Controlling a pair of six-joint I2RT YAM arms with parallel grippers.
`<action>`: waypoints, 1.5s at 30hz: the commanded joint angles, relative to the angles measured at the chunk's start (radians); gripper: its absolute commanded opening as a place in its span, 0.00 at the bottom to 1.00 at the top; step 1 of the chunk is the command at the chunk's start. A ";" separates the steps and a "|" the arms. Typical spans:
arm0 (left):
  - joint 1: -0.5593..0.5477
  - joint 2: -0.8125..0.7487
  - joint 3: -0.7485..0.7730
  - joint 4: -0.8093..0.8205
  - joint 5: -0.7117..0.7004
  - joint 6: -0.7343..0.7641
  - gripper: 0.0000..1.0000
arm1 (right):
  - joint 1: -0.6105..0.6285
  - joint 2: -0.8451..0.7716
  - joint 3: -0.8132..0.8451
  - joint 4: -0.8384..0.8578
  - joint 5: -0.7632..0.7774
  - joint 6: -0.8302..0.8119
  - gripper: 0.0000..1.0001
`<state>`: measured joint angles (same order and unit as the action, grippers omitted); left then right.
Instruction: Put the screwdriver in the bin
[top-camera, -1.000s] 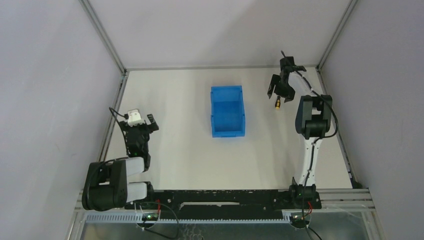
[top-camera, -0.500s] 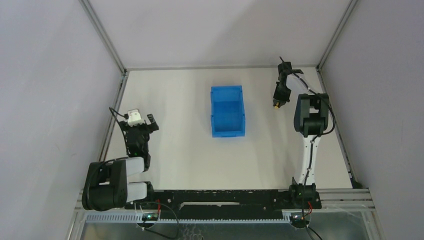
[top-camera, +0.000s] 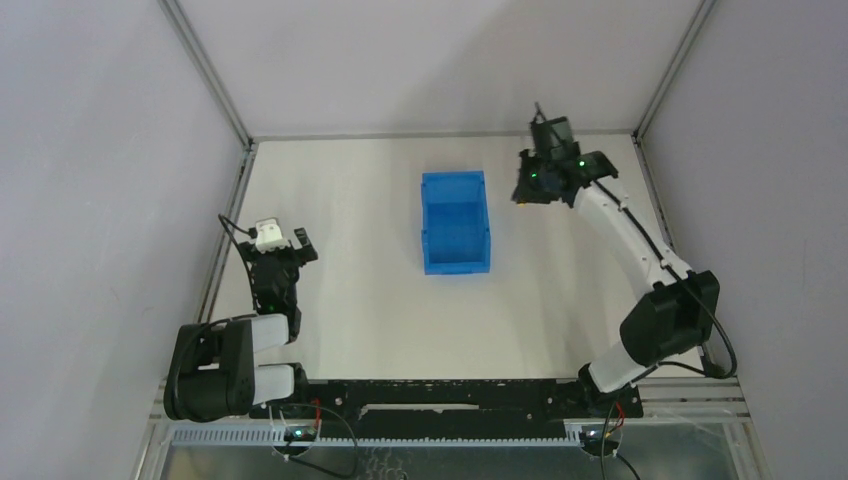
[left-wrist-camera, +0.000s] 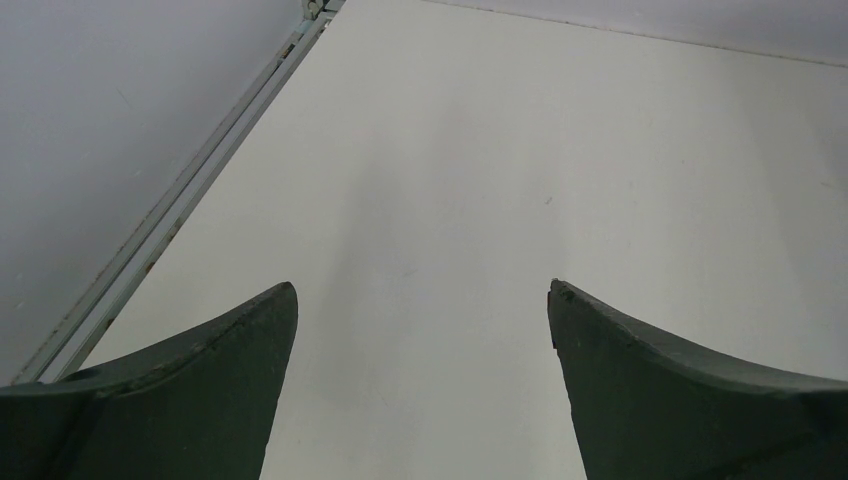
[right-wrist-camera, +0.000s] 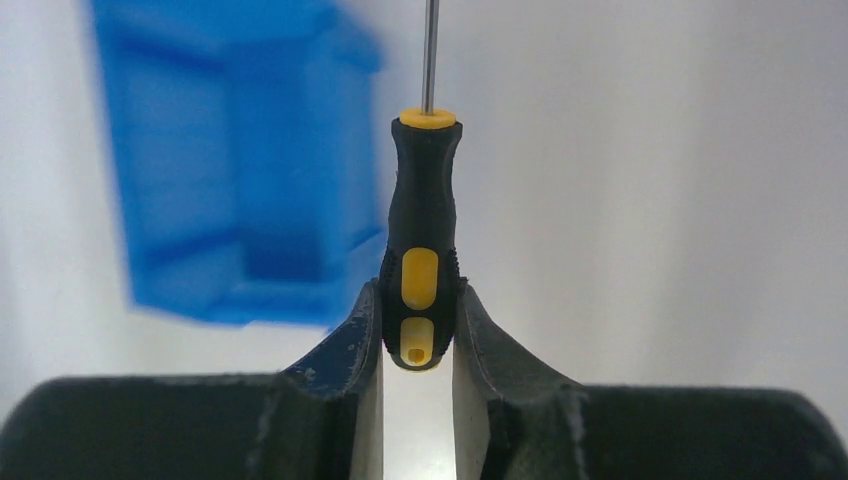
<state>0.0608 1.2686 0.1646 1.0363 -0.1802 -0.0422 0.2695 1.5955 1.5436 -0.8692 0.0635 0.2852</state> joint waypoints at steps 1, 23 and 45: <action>-0.006 -0.008 0.026 0.028 -0.008 0.019 1.00 | 0.173 -0.038 -0.031 0.027 -0.019 0.061 0.09; -0.005 -0.009 0.027 0.028 -0.008 0.019 1.00 | 0.455 0.433 0.057 0.162 0.190 0.291 0.27; -0.006 -0.008 0.026 0.028 -0.008 0.019 1.00 | 0.437 0.075 -0.006 0.206 0.310 0.213 0.66</action>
<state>0.0608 1.2686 0.1646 1.0363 -0.1802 -0.0422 0.7204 1.8336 1.5700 -0.7132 0.3126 0.5537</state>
